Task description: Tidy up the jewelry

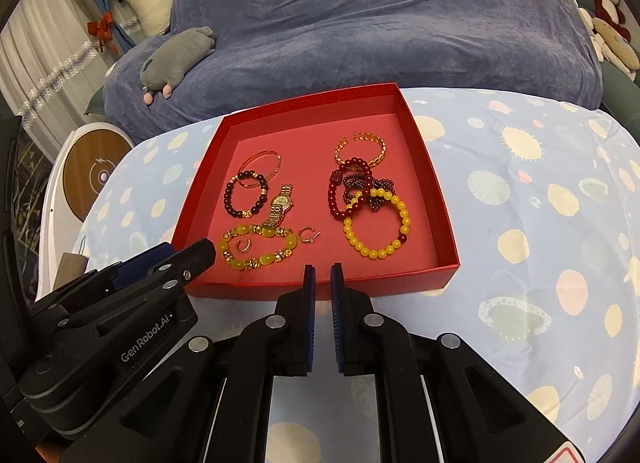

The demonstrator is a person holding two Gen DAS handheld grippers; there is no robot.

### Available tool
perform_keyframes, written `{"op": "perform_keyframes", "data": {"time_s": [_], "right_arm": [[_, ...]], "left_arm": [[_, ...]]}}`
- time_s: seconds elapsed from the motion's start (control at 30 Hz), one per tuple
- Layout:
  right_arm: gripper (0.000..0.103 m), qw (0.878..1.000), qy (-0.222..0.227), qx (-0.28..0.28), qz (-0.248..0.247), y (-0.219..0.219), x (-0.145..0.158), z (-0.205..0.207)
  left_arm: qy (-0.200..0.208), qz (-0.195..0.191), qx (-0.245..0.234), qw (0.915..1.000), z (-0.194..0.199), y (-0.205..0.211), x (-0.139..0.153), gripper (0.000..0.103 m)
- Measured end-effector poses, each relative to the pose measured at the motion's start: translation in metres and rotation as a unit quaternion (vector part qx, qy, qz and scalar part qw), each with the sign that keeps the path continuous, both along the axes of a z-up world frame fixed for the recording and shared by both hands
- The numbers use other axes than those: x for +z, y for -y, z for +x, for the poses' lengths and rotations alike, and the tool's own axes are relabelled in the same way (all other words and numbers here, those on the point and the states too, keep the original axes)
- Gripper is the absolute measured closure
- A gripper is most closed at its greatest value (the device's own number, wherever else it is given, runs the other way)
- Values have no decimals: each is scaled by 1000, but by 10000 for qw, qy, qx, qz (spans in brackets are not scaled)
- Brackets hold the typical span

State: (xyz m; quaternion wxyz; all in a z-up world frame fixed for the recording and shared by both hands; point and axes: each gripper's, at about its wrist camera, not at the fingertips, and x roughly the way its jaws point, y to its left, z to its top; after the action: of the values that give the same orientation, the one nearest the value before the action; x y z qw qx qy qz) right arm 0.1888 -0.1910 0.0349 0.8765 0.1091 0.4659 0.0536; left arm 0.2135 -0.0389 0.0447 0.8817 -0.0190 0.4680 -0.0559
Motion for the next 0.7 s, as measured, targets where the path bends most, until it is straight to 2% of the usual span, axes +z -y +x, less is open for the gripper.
{"op": "perform_keyframes", "data": {"time_s": [0.57,0.63,0.7], "right_arm": [[93,9998,82,-144,-55,6,13,-39],[84,9998,114,-130,-106,6,15,-42],[81,9997,167,-137,-130,6,17,-45]], "left_arm": [[39,139,106,9998,-37,-2,16,66],[46,154,120,9998,-40,-2,17,66],[52,156,116,9998,-41,-2,18,66]]}}
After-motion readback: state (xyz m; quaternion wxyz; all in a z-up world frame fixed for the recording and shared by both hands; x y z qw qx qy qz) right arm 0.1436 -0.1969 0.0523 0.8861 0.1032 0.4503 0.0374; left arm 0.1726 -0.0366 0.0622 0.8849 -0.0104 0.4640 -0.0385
